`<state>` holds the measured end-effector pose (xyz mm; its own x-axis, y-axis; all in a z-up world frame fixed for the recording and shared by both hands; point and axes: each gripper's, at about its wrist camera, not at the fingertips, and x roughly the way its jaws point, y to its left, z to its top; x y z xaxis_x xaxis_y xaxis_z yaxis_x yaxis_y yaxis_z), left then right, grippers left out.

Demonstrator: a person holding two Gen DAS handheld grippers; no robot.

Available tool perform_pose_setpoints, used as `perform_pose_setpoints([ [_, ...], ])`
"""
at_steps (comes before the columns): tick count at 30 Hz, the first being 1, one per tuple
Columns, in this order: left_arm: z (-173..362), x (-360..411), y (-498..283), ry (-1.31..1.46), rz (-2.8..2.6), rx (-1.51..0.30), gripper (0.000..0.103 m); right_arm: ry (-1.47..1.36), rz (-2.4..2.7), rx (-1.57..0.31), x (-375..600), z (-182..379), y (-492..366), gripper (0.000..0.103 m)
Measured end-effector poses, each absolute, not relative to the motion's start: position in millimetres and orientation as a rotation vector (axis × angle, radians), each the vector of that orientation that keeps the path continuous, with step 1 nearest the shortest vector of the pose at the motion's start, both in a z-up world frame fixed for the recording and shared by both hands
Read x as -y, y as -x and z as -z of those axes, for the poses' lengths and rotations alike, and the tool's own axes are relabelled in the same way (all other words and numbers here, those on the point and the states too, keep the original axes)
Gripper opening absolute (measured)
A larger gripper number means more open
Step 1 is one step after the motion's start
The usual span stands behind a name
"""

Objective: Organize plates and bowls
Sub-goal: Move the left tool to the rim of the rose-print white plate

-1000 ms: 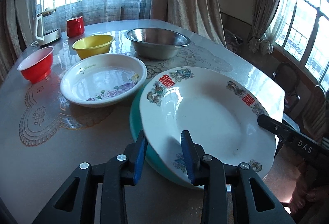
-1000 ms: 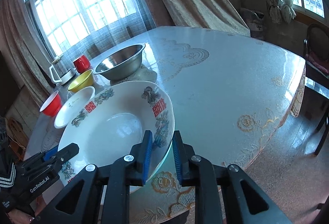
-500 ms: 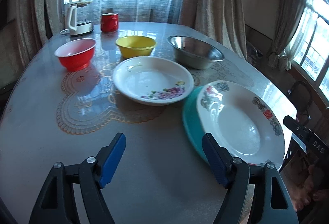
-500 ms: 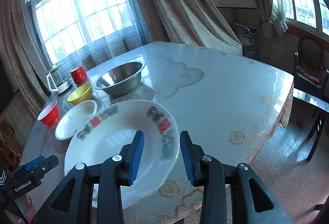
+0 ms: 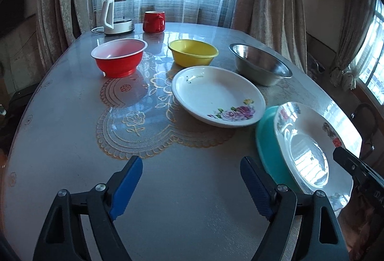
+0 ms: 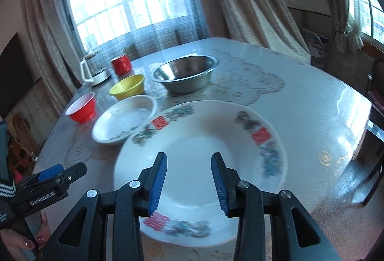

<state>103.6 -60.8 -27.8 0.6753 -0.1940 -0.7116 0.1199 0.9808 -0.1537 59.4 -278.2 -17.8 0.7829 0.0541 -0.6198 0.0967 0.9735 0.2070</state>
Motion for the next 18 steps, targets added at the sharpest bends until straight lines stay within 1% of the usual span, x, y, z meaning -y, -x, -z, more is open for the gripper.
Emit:
perform_pose_setpoints([
  [9,26.7,55.1,-135.9,0.105,0.163,-0.792,0.087,-0.215,-0.029,-0.696,256.5,15.2,-82.4,0.039],
  [18,29.3,55.4,-190.5,0.165,0.188,-0.794,0.087,-0.193,-0.048,-0.727,248.4,5.5,-108.6,0.039],
])
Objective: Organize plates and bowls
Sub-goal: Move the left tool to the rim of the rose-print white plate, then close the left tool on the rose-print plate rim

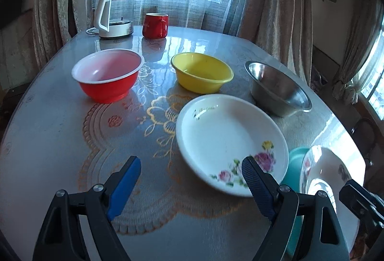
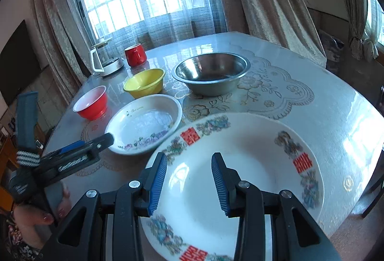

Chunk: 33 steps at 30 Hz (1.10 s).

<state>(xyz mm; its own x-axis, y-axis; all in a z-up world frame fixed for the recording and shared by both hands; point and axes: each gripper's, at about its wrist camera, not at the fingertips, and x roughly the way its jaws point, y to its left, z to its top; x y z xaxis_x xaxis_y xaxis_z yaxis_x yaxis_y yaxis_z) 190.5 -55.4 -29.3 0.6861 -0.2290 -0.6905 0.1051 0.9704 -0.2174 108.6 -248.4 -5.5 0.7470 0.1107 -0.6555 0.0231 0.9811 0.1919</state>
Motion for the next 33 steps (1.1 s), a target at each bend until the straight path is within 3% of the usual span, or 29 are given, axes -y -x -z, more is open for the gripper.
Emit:
perform_pose_setpoints([
  [22,47.4,40.8,-217.2,0.224,0.308,-0.877,0.085,-0.180,-0.043,-0.930,230.6,19.3,-234.2,0.042],
  [33,48.8,30.1,-225.1,0.236,0.304,-0.878,0.069,-0.092,-0.030,-1.054,213.6,48.4,-271.1,0.043],
])
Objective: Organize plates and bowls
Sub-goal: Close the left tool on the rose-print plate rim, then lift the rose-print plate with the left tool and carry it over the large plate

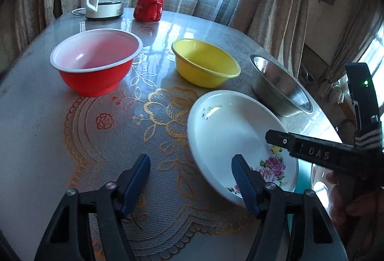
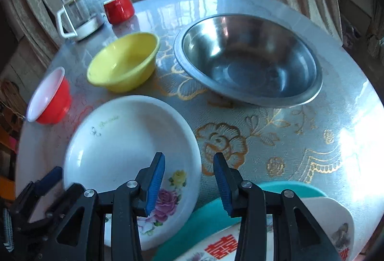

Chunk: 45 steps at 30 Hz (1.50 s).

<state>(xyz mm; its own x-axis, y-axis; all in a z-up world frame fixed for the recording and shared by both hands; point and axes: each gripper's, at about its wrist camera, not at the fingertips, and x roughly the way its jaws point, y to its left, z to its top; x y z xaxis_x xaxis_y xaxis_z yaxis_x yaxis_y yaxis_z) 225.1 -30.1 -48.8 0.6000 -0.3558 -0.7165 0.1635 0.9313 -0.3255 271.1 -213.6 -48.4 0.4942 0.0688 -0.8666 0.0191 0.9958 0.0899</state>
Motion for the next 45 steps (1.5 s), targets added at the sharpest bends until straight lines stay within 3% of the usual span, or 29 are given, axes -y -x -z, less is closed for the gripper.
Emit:
perform_pose_setpoints([
  [28,48.6,3.5,-233.8,0.262,0.260,-0.884,0.066,-0.128,-0.161,-1.079,174.4,52.5,-256.9,0.045],
  [31,49.0,8.4,-231.5,0.217,0.247,-0.875,0.062,-0.143,-0.186,-1.078,175.4,53.3,-262.0,0.044],
  [35,49.9,15.7,-231.4,0.159,0.246,-0.874,0.039,-0.144,-0.194,-1.082,180.1,53.0,-262.0,0.034],
  [45,50.3,18.5,-231.1,0.145,0.255,-0.877,0.045,-0.162,-0.222,-1.082,180.9,53.9,-261.4,0.032],
])
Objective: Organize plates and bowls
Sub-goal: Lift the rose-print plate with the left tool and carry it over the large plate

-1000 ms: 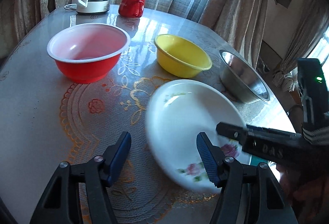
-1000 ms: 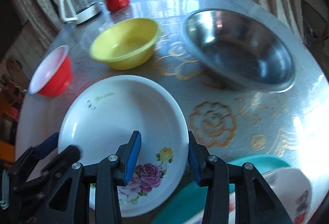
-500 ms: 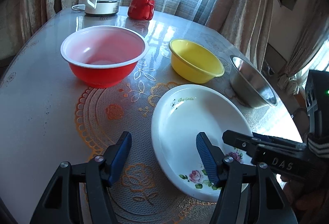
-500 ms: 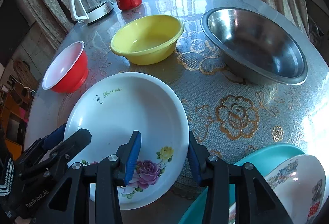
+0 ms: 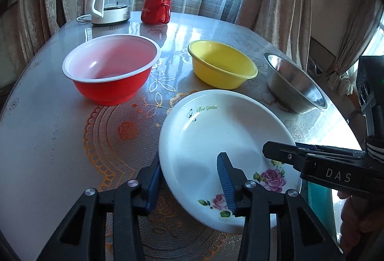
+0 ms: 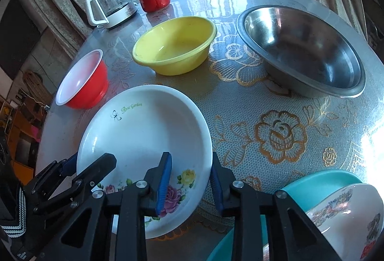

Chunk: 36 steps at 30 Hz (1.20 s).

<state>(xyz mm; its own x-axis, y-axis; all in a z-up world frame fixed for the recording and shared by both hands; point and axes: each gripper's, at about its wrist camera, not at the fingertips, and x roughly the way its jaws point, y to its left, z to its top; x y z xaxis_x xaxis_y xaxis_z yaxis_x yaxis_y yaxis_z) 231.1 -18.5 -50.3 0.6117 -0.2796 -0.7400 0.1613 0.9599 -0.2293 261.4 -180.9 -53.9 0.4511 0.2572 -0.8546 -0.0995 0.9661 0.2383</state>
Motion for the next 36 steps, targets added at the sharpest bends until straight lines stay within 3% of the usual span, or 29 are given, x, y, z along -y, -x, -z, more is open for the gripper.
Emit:
perform_pose_setpoints([
  [16,51.1,16.1,-231.7,0.096,0.178,-0.876,0.044,-0.154,-0.243,-1.086,167.5,55.5,-260.1,0.031],
  [23,51.0,13.4,-232.0,0.096,0.165,-0.875,0.044,-0.163,-0.224,-1.065,168.5,55.5,-257.0,0.020],
  [36,47.8,9.8,-231.2,0.160,0.228,-0.857,0.044,-0.244,-0.235,-0.960,181.7,40.2,-227.0,0.020],
])
